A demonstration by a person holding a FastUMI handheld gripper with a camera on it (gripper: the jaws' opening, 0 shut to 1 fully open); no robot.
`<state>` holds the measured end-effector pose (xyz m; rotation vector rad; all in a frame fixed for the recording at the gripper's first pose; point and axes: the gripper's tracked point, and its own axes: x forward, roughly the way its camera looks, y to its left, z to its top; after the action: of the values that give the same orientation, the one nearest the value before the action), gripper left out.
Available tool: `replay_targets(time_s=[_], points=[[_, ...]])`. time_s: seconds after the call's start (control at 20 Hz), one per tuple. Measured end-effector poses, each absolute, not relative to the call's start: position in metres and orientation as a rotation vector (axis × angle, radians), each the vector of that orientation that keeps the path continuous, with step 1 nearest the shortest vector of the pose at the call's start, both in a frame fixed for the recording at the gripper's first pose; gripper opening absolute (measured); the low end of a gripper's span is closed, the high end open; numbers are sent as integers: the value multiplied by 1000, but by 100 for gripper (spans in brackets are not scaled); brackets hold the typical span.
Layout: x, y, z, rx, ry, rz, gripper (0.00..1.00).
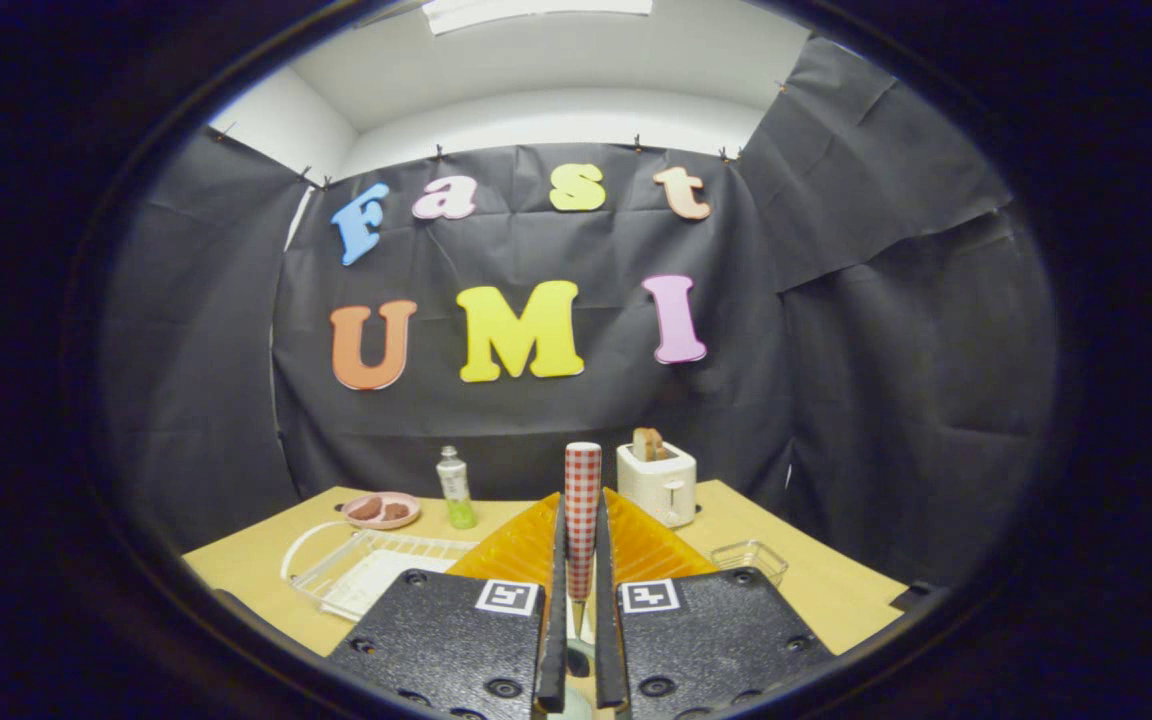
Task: Take the plate from the dish rack, then take the spoon from the basket and place it into the plate.
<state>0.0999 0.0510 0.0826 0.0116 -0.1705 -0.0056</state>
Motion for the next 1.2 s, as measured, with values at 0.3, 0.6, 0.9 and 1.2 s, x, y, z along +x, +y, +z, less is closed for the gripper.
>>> replay_targets(time_s=[0.3,0.6,0.9,1.2], points=[[64,147,30,-19,-193,116,17],[75,166,-43,-8,-132,89,18],[89,161,-80,-40,-90,91,18],[85,145,-82,-80,-114,93,21]])
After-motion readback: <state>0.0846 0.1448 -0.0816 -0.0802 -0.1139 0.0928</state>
